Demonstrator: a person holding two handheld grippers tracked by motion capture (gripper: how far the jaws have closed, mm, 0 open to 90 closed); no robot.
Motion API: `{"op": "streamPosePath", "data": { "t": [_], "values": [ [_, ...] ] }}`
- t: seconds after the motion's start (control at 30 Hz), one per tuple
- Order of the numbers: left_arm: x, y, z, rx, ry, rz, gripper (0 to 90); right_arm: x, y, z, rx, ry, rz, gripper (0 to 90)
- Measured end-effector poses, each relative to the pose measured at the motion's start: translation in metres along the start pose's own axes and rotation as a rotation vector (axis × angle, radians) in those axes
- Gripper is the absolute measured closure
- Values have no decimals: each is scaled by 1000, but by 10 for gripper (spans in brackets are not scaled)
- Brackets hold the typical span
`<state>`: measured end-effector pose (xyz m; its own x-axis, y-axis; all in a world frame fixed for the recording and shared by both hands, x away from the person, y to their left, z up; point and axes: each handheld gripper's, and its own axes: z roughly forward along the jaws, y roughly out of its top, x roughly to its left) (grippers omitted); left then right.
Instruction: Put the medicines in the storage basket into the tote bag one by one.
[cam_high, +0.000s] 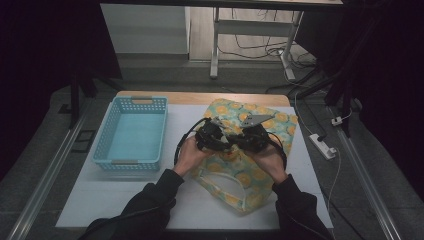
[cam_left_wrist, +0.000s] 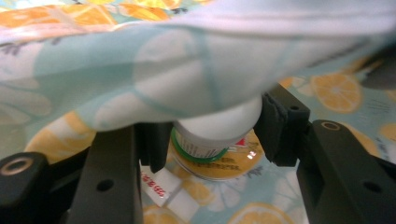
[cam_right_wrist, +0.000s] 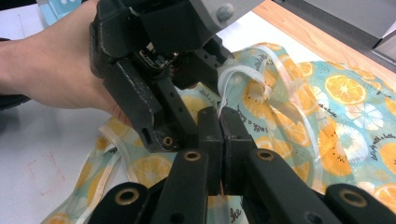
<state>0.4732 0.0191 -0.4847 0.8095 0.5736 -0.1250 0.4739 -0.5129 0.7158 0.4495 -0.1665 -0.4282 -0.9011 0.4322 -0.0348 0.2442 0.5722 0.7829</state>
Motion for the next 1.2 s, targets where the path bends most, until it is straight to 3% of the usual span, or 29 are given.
{"op": "streamPosePath", "data": {
  "t": [0.2,0.53,0.77,1.1,1.2],
  "values": [
    [-1,2,-9,-21,-11,-3,316,0,0,0,3,2,-2,894],
    [-12,-2,-21,-5,-20,44,194,1,0,1,7,4,-1,893],
    [-17,-4,-31,-31,-100,23,102,0,-1,1,10,4,4,894],
    [-21,-11,-42,-36,-154,19,0,0,0,-1,8,7,6,894],
    [-23,-14,-45,-36,-153,28,0,0,0,-1,8,8,8,894]
  ]
}}
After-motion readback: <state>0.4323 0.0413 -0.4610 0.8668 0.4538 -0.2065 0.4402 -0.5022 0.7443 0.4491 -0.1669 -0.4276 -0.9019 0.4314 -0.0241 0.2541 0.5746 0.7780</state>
